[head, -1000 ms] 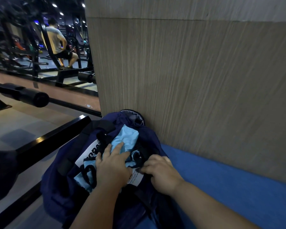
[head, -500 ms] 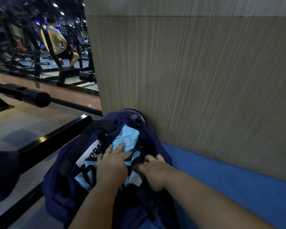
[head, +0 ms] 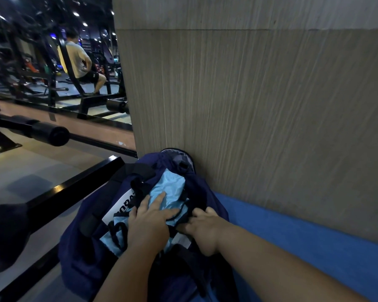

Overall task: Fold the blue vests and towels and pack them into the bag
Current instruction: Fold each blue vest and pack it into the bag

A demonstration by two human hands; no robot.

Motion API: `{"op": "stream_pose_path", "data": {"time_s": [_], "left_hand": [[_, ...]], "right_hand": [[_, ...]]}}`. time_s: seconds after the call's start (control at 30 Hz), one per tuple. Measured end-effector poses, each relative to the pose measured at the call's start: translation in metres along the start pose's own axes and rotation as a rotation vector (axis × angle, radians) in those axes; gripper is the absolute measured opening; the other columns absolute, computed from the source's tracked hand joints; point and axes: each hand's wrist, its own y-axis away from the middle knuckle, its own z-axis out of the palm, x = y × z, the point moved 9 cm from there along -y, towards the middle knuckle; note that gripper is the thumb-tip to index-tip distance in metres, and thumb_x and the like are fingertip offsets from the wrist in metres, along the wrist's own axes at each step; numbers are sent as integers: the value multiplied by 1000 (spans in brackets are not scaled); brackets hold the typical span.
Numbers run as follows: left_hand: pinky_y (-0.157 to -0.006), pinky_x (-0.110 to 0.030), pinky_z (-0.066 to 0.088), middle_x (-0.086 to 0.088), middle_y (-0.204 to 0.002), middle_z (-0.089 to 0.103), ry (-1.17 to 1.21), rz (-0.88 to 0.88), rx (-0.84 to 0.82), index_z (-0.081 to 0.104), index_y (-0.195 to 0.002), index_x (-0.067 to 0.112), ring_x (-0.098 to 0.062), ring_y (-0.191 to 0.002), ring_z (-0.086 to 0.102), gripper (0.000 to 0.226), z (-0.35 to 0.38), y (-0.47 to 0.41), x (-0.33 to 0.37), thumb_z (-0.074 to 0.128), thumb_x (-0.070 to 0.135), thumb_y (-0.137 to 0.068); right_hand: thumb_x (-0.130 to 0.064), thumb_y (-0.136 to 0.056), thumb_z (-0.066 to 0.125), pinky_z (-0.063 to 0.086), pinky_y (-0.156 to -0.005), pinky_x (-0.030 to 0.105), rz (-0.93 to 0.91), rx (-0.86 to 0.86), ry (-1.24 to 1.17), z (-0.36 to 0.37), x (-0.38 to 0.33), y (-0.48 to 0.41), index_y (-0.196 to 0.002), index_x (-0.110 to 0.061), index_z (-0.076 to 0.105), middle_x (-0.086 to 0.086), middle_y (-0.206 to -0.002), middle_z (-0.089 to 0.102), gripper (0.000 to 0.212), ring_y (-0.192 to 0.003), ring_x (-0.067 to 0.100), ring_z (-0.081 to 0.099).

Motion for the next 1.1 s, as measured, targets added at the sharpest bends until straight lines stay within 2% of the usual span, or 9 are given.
{"op": "stream_pose_path", "data": {"time_s": [0.13,0.37,0.57,0.67,0.73,0.87,0.93,1.0,1.1], "left_hand": [[-121,-46,0,16,-162,-4,-19,-2,13,35,-136,61,-18,-149,-8,72,1,-1,-2,46,7,-89],[-121,-46,0,16,-162,-6,-42,10,4,35,-136,61,-19,-149,-9,70,3,-1,-1,45,9,-90],[-119,-52,-5,14,-161,-15,-102,59,-79,31,-140,57,-24,-148,-16,54,14,0,-2,48,38,-93],[-118,-54,-6,13,-161,-17,-124,86,-128,38,-136,52,-25,-148,-18,52,17,2,1,47,66,-87],[-116,-54,-9,13,-161,-17,-91,81,-177,43,-135,49,-24,-147,-20,58,18,2,4,39,77,-83],[-117,-53,-12,15,-161,-14,-3,58,-193,45,-135,50,-20,-147,-21,47,14,3,7,22,64,-97],[-118,-51,-12,17,-161,-13,22,62,-175,46,-135,50,-18,-147,-21,45,12,4,7,19,58,-100],[-117,-51,-14,17,-161,-12,48,74,-167,46,-136,50,-18,-147,-21,46,11,6,8,18,59,-100],[-115,-51,-16,17,-162,-8,106,100,-174,48,-134,50,-18,-147,-22,46,10,7,11,20,61,-99]], "right_hand": [[-18,-88,61,24,-96,40,-39,87,18,0,0,6,-148,-36,33,-1,-135,42,68,-118,24,29],[-7,-86,57,13,-86,29,-96,229,-94,-8,4,21,-133,-31,52,-4,-122,45,53,-113,19,30],[-2,-80,53,32,-94,30,-119,391,-236,-26,24,35,-103,-23,70,-5,-105,60,35,-104,16,43],[-6,-74,52,47,-82,28,-149,698,-247,-44,34,56,-88,-23,69,-5,-90,63,27,-84,14,56],[-10,-74,50,46,-72,24,-143,935,-257,-54,39,74,-88,-25,59,-4,-85,61,22,-73,13,57],[-4,-72,51,45,-67,21,-102,1170,-308,-65,44,93,-86,-21,50,-4,-89,58,23,-75,12,58],[-6,-73,50,47,-62,23,-77,1132,-310,-59,42,89,-85,-22,48,-4,-88,57,20,-71,13,57],[-15,-78,47,50,-56,31,-11,966,-348,-44,46,73,-85,-27,44,-5,-86,56,14,-68,15,57],[-25,-83,45,50,-73,28,53,703,-553,-23,55,57,-88,-36,46,-11,-90,58,11,-81,7,56]]}}
